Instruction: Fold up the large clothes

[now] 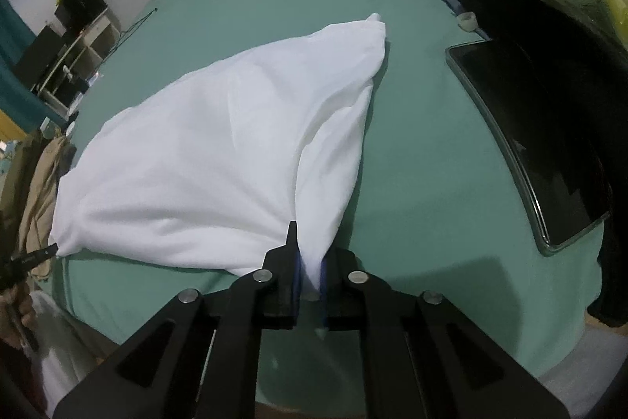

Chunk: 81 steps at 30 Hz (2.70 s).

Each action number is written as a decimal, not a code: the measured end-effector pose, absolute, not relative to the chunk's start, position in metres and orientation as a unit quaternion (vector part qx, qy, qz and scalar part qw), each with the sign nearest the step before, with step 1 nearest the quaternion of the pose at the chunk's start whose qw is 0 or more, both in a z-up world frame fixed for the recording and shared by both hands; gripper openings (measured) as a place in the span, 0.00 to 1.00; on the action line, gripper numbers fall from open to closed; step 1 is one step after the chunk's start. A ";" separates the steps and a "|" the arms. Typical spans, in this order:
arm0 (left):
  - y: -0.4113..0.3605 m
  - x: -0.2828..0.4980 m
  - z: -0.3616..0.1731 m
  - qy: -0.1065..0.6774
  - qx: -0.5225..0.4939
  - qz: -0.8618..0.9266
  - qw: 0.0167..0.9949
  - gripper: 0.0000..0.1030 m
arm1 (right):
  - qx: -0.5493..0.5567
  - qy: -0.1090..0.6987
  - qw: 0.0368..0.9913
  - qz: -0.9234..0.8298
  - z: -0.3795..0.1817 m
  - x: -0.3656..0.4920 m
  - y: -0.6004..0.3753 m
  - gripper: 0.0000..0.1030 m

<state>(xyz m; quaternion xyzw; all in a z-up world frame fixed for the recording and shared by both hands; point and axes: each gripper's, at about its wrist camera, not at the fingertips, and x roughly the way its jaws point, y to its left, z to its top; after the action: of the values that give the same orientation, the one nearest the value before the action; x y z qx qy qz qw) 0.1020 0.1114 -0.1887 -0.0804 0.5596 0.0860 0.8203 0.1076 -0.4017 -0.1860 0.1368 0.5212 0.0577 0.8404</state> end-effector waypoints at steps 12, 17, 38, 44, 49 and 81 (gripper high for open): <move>0.132 0.109 -0.159 0.504 -0.113 0.122 0.847 0.48 | 0.067 0.396 0.916 -0.016 -0.130 0.103 -0.394 0.40; 0.123 0.133 -0.159 0.507 -0.104 0.097 0.850 0.48 | 0.062 0.413 0.906 0.063 -0.140 0.121 -0.357 0.41; 0.104 0.161 -0.179 0.526 -0.099 0.111 0.838 0.48 | 0.021 0.479 0.872 0.098 -0.181 0.130 -0.328 0.66; 0.092 0.130 -0.146 0.486 -0.116 0.118 0.858 0.48 | 0.062 0.448 0.889 0.066 -0.160 0.108 -0.348 0.67; 0.068 0.112 -0.135 0.477 -0.115 0.096 0.866 0.48 | 0.117 0.441 0.889 0.034 -0.155 0.089 -0.368 0.80; -0.007 0.123 -0.164 0.488 -0.083 0.002 0.869 0.48 | 0.244 0.461 0.850 0.069 -0.190 0.128 -0.365 0.92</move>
<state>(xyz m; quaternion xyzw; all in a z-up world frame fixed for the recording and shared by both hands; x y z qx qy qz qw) 0.1233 -0.0067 -0.1640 -0.0830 0.4878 0.0020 0.8690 0.1280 -0.3649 -0.1902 0.2441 0.4610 0.0689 0.8504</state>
